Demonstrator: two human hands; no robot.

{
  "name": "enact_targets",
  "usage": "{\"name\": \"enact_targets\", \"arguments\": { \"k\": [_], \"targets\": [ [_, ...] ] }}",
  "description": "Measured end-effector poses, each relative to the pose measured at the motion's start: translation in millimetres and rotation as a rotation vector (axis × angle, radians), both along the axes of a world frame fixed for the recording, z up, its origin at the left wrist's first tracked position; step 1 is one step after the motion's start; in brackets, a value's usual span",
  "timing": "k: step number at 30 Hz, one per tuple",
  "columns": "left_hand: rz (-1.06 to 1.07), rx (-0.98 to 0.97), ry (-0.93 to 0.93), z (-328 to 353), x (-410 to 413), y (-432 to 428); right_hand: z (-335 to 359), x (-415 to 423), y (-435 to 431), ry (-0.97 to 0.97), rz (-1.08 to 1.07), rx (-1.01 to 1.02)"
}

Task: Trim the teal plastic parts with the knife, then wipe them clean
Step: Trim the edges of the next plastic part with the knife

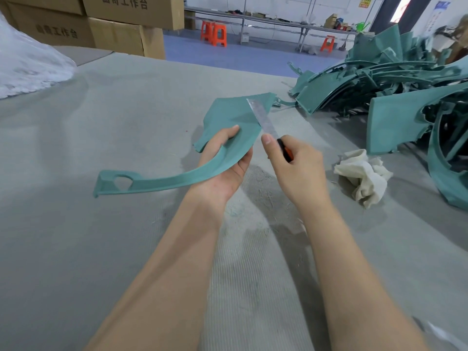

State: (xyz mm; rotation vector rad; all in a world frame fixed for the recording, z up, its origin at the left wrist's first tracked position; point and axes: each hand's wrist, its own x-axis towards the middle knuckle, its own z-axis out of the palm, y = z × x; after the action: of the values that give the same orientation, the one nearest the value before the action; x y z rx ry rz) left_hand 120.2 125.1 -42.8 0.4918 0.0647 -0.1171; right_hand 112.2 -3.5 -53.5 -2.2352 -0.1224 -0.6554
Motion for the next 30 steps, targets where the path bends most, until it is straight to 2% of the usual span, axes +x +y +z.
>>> {"name": "enact_targets", "arguments": {
  "k": [13, 23, 30],
  "targets": [
    [0.069, -0.052, 0.024, -0.2, 1.9, 0.4, 1.0, -1.5, 5.5, 0.024, 0.169, 0.026],
    [0.091, -0.086, 0.003, -1.0, 3.9, 1.4, -0.3, -1.8, 7.5, 0.045, 0.206, 0.034],
    [0.158, -0.051, 0.156, -0.5, 6.6, 4.8, -1.4, -8.9, 22.8, 0.079, 0.335, -0.078]
  ]
}}
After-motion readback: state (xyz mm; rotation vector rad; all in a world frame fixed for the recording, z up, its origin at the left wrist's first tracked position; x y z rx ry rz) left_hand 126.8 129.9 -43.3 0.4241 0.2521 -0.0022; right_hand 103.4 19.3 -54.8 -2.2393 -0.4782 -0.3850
